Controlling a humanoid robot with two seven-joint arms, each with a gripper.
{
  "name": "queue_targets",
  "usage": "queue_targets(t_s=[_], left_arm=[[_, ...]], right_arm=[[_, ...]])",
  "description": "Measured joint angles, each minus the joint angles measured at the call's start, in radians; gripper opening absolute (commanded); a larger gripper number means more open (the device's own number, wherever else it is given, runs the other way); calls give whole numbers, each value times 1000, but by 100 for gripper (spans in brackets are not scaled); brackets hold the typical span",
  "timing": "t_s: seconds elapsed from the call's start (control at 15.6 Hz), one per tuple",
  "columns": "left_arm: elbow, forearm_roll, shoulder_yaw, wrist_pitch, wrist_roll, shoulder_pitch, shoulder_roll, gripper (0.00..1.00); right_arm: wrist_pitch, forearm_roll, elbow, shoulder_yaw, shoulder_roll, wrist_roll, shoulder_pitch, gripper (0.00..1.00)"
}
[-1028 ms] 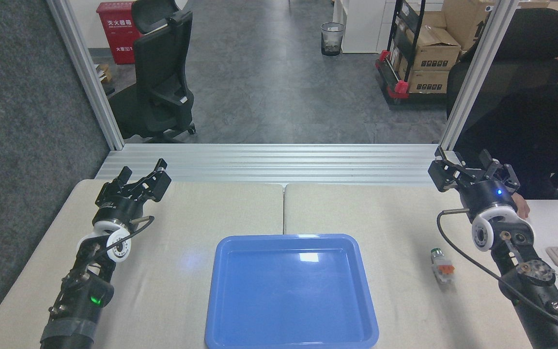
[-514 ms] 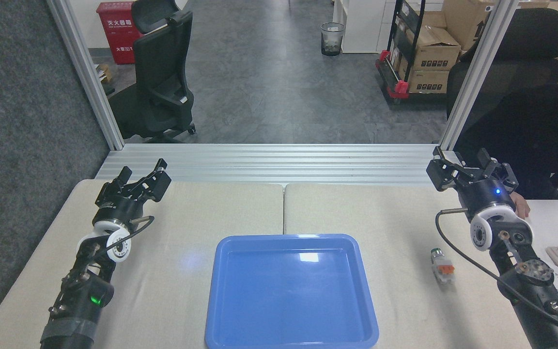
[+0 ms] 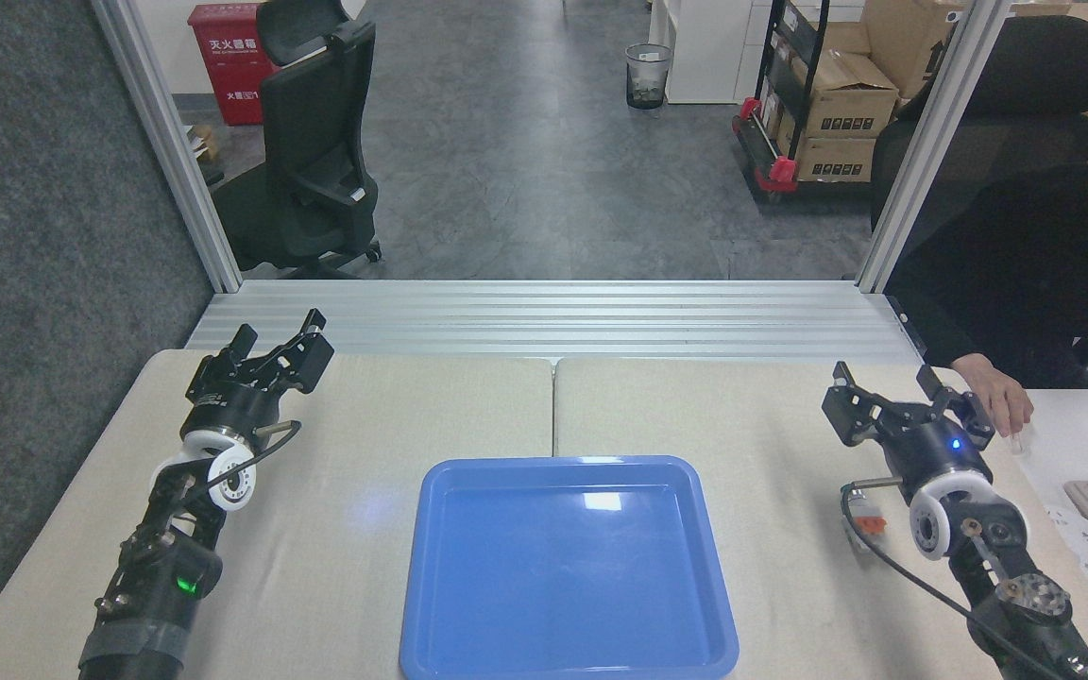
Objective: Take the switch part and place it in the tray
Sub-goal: 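Lower the right gripper onto the switch part and close it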
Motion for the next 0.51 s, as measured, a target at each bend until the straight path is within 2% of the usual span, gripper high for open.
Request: queue_targets(t_s=[0.13, 0.39, 0.45, 0.51], left_arm=[[0, 0, 0, 0, 0, 0, 0, 100], [0, 0, 0, 0, 0, 0, 0, 100], [0, 0, 0, 0, 0, 0, 0, 100], [0, 0, 0, 0, 0, 0, 0, 100]], right_arm=[[1, 0, 18, 2, 6, 0, 68, 97], [-4, -3, 73, 15, 24, -3, 144, 96], [-4, -2, 84, 20, 28, -7, 156, 88], [-4, -2, 95, 23, 31, -9, 165, 55]])
